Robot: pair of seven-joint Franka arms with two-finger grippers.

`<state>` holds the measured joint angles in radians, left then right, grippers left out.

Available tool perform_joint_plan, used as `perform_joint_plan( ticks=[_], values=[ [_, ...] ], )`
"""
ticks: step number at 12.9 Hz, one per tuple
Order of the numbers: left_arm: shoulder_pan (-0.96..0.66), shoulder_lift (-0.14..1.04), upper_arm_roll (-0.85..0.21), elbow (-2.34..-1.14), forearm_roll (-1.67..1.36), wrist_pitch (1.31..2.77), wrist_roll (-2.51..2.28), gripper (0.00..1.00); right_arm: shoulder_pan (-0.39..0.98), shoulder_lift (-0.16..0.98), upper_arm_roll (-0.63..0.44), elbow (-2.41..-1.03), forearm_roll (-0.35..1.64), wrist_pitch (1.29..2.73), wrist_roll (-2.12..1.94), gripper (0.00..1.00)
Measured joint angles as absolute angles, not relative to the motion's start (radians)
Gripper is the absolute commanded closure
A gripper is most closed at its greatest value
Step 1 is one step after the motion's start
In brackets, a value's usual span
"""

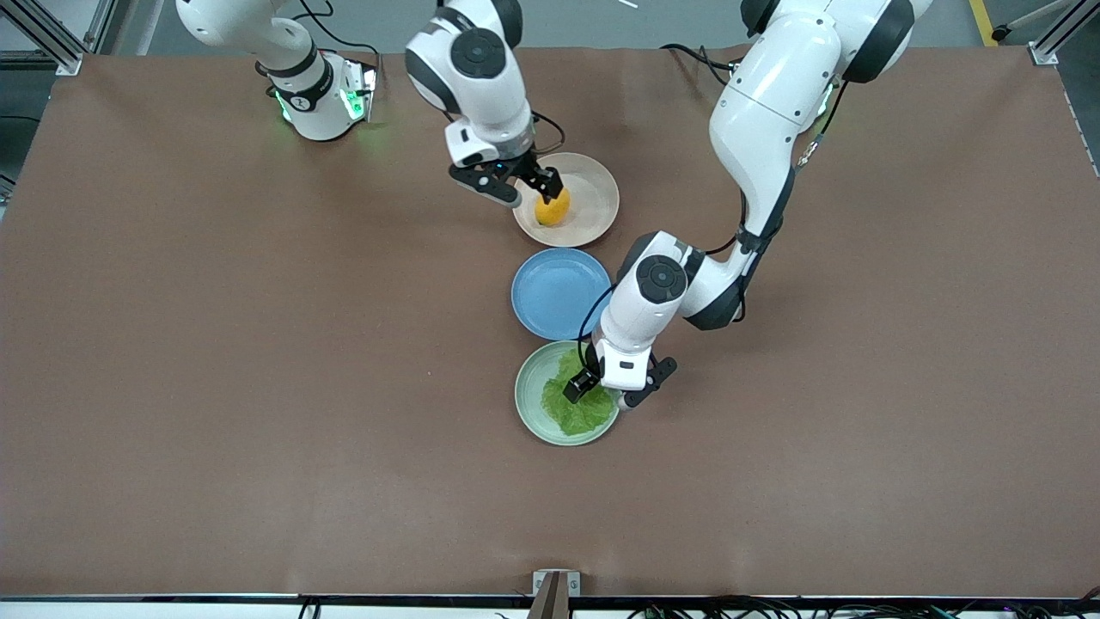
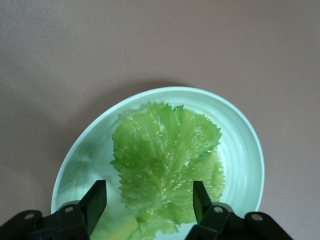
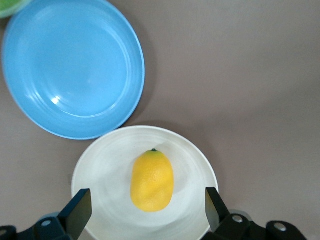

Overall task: Pick lemon and lettuce from plates
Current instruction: 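Grasp the lettuce with the left gripper while the right gripper grasps the lemon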

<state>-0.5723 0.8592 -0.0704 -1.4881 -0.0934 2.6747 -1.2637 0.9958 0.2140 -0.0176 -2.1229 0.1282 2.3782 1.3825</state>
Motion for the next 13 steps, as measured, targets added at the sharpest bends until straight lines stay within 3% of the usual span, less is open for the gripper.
perform_joint_plan(
  ticks=[5,7,9,11,12,13],
  values=[
    [-0.580,0.866,-0.070,-1.482,-0.093,2.675,-1.264,0.89,1.057,0.362,-0.020,-2.118,0.057,2.532,1.504,0.00],
    [-0.580,0.866,-0.069,-1.475,-0.093,2.675,-1.264,0.98,1.070,0.399,-0.020,-2.113,0.057,2.573,1.521,0.00],
    [-0.580,0.866,-0.069,-1.469,-0.093,2.675,-1.264,0.99,1.080,0.429,-0.020,-2.096,0.057,2.581,1.533,0.01],
    [-0.580,0.865,-0.068,-1.463,-0.093,2.676,-1.264,0.99,1.090,0.459,-0.021,-2.073,0.056,2.581,1.551,0.15],
    [-0.580,0.862,-0.068,-1.457,-0.093,2.680,-1.264,0.99,1.095,0.470,-0.021,-2.066,0.055,2.581,1.554,0.31],
    [-0.579,0.855,-0.067,-1.448,-0.093,2.683,-1.264,0.99,1.100,0.478,-0.021,-2.062,0.053,2.581,1.558,0.53]
  ],
)
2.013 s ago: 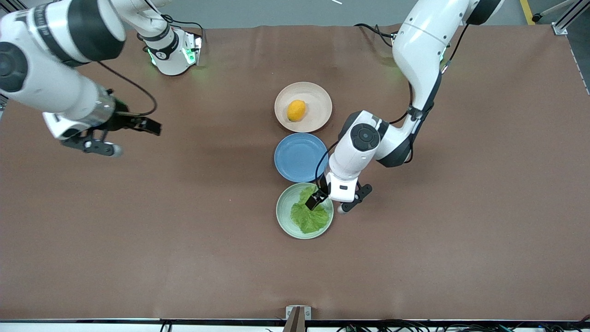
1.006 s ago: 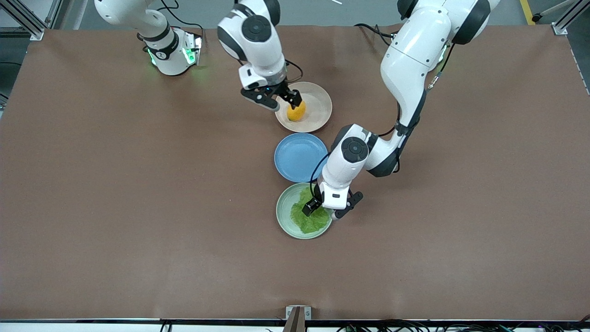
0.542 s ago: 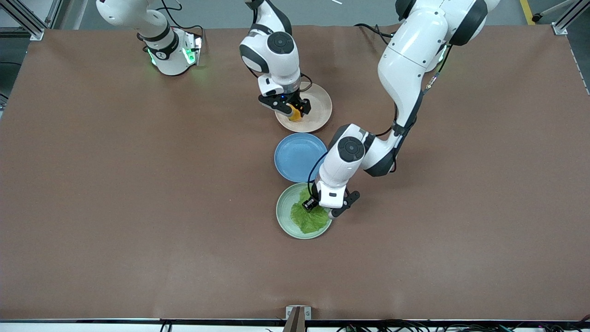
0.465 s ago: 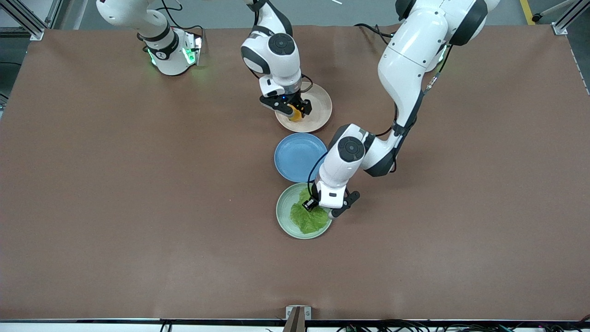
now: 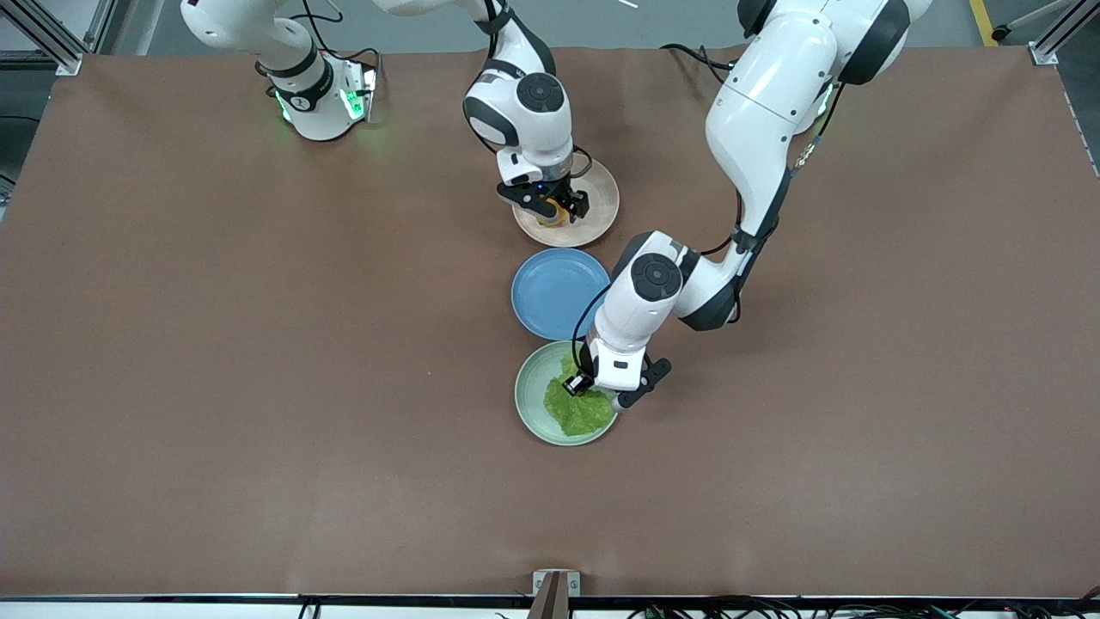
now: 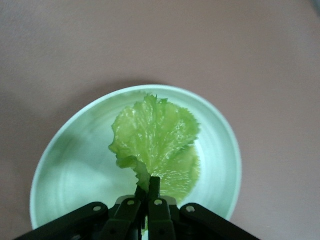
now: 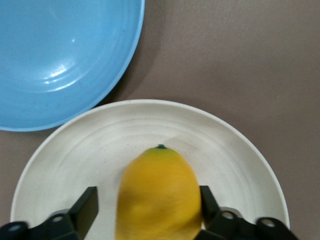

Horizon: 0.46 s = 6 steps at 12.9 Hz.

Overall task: Pick lemon and lettuce from plates
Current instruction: 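Grasp the lettuce with the left gripper while the right gripper grasps the lemon, then carry the lettuce and lemon off the plates onto the table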

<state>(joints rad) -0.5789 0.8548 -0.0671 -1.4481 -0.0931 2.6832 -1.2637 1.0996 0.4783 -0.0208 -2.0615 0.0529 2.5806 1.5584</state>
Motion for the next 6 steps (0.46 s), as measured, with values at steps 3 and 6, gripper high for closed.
perform_joint_plan(
  ticks=[3,6],
  values=[
    [-0.573,0.793,-0.064,-1.437,-0.093,2.685,-1.264,0.99,1.104,0.483,-0.022,-2.059,0.051,2.577,1.560,1.00],
    [-0.538,0.698,-0.061,-1.441,-0.093,2.647,-1.263,0.99,1.090,0.475,-0.044,-2.033,0.047,2.497,1.526,1.00]
  ],
)
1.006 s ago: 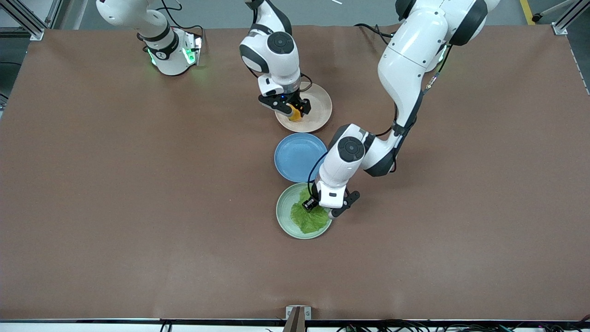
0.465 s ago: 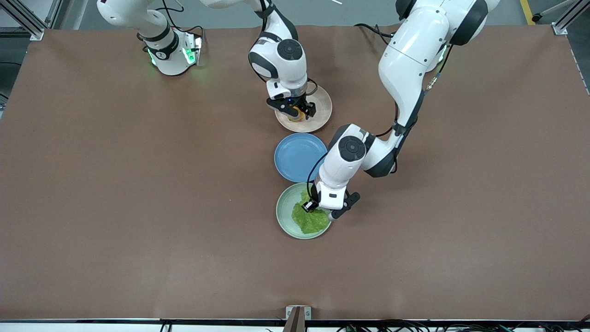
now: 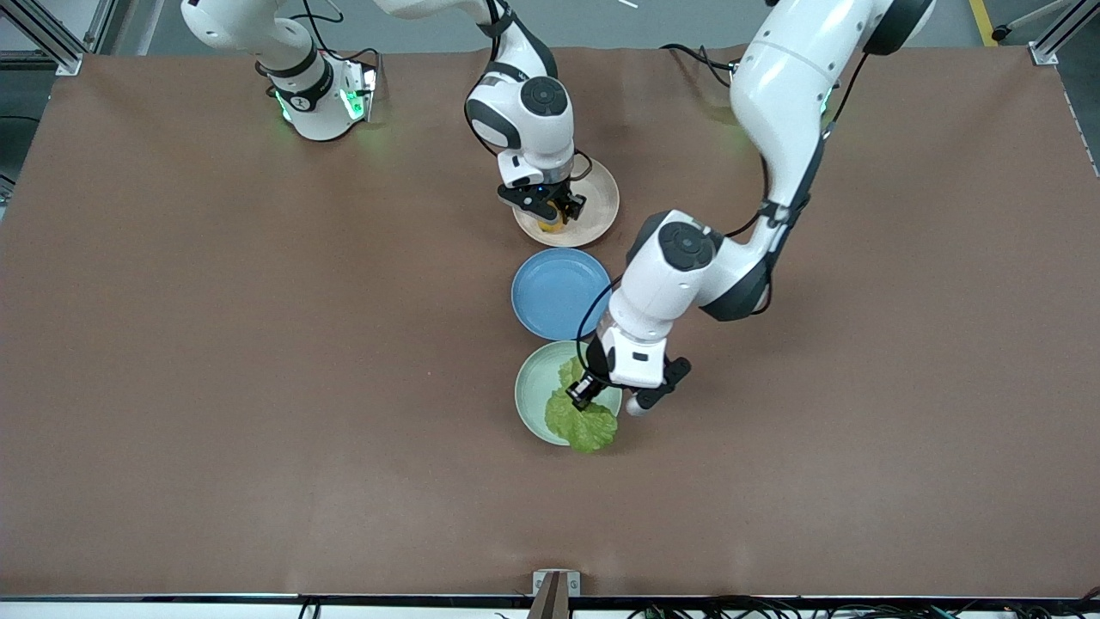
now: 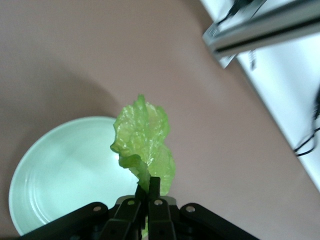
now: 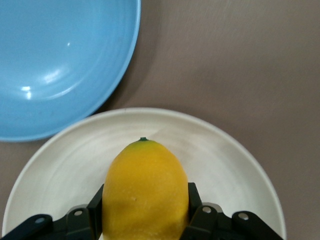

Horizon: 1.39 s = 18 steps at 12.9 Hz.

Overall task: Pick lemon and lettuce from plates
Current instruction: 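Carry the lettuce and lemon off the plates onto the table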

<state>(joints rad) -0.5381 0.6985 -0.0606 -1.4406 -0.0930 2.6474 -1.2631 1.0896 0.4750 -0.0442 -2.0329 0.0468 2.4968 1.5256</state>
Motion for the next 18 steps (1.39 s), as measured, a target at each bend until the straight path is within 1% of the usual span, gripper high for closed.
perform_joint_plan(
  ticks=[2,4,6,7,9,10,13,15,17,18],
  values=[
    [-0.496,0.613,-0.061,-1.492,-0.087,2.569,-1.224,0.99,1.013,0.425,-0.059,-1.971,0.044,2.310,1.388,1.00],
    [-0.446,0.506,-0.061,-1.628,-0.084,2.542,-1.110,0.99,0.877,0.329,-0.065,-1.937,0.043,2.173,1.174,1.00],
    [-0.385,0.397,-0.063,-1.802,-0.084,2.541,-0.952,0.99,0.724,0.253,-0.069,-1.938,0.042,2.112,0.927,1.00],
    [-0.350,0.347,-0.067,-1.890,-0.084,2.541,-0.871,0.99,0.647,0.236,-0.070,-1.942,0.041,2.107,0.800,1.00],
    [-0.282,0.275,-0.081,-2.042,-0.084,2.580,-0.758,0.99,0.508,0.238,-0.073,-1.959,0.041,2.151,0.563,0.99],
    [-0.253,0.255,-0.090,-2.109,-0.084,2.629,-0.720,0.99,0.444,0.247,-0.073,-1.977,0.041,2.198,0.450,0.99],
    [-0.188,0.243,-0.113,-2.264,-0.084,2.776,-0.605,0.99,0.278,0.317,-0.073,-2.024,0.041,2.318,0.197,0.98],
    [-0.159,0.243,-0.116,-2.338,-0.084,2.837,-0.526,0.97,0.210,0.389,-0.071,-2.051,0.041,2.416,0.114,0.98],
    [-0.134,0.245,-0.117,-2.384,-0.084,2.878,-0.462,0.95,0.186,0.456,-0.068,-2.077,0.041,2.495,0.091,0.98],
    [-0.124,0.249,-0.117,-2.397,-0.084,2.890,-0.427,0.92,0.185,0.480,-0.065,-2.081,0.041,2.510,0.091,0.97]
  ],
)
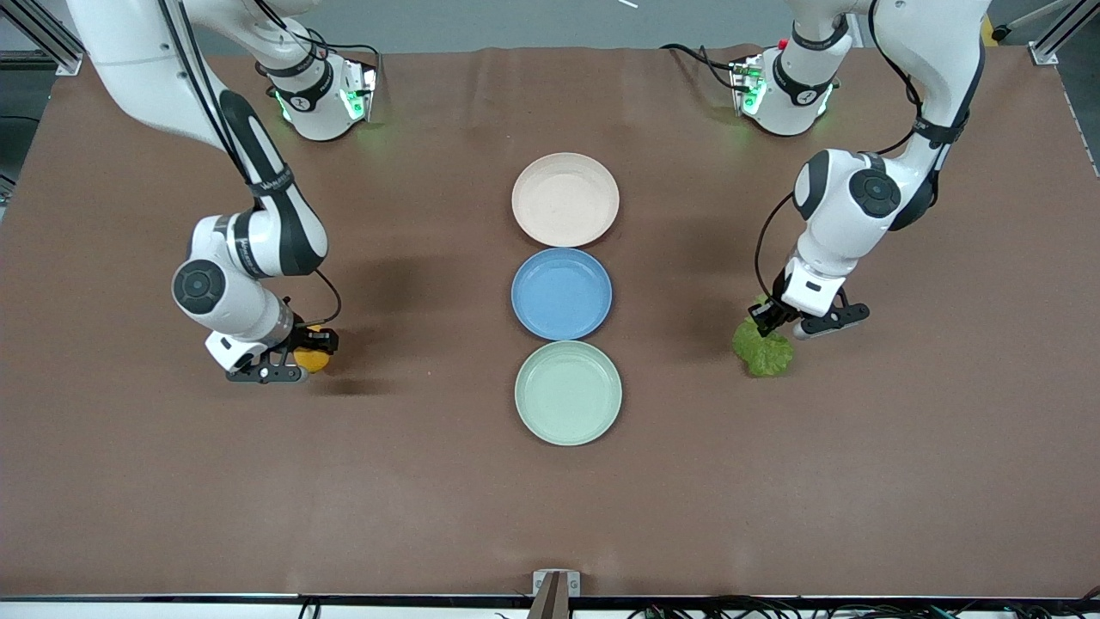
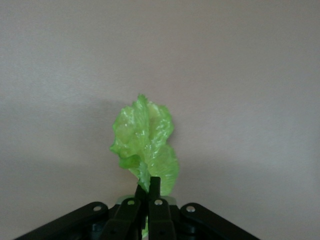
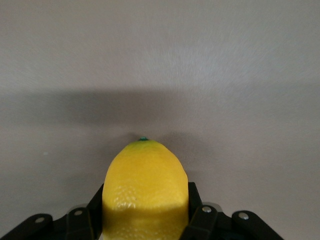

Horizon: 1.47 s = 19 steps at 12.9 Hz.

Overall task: Pick lemon and lettuce from plates
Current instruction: 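Carry the lettuce and lemon off the plates onto the table, then open both grippers and lift them away from the lettuce and lemon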

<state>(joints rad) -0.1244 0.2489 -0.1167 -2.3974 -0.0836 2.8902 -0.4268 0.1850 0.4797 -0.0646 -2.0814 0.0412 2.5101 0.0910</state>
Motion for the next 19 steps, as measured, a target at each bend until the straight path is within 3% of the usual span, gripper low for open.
perform_joint_plan(
  ticks=[2,3,4,5,10,12,13,14,19],
  values=[
    [-0.107,0.261,-0.117,-2.408,-0.084,2.899,-0.351,0.85,0.184,0.480,-0.062,-2.080,0.041,2.509,0.091,0.97],
    [-0.100,0.269,-0.117,-2.409,-0.084,2.900,-0.315,0.59,0.184,0.482,-0.061,-2.081,0.041,2.509,0.091,0.97],
    [-0.094,0.276,-0.117,-2.410,-0.084,2.902,-0.282,0.08,0.183,0.482,-0.060,-2.081,0.041,2.509,0.091,0.96],
    [-0.089,0.280,-0.117,-2.409,-0.084,2.905,-0.256,0.00,0.182,0.482,-0.060,-2.081,0.041,2.509,0.087,0.96],
    [-0.080,0.266,-0.117,-2.372,-0.084,2.899,-0.215,0.00,0.137,0.482,-0.059,-2.080,0.042,2.504,0.009,0.96],
    [-0.079,0.231,-0.117,-2.317,-0.084,2.760,-0.207,0.00,0.134,0.482,-0.059,-2.081,0.042,2.504,0.006,0.87],
    [-0.076,0.209,-0.116,-2.278,-0.084,2.654,-0.190,0.00,0.134,0.482,-0.059,-2.080,0.042,2.504,0.006,0.53],
    [-0.065,0.185,-0.115,-2.234,-0.084,2.538,-0.165,0.00,0.134,0.482,-0.059,-2.080,0.042,2.504,0.006,0.01],
    [0.028,0.021,-0.114,-2.091,-0.084,2.141,-0.056,0.00,0.134,0.482,-0.056,-2.067,0.042,2.468,0.006,0.00]
  ],
)
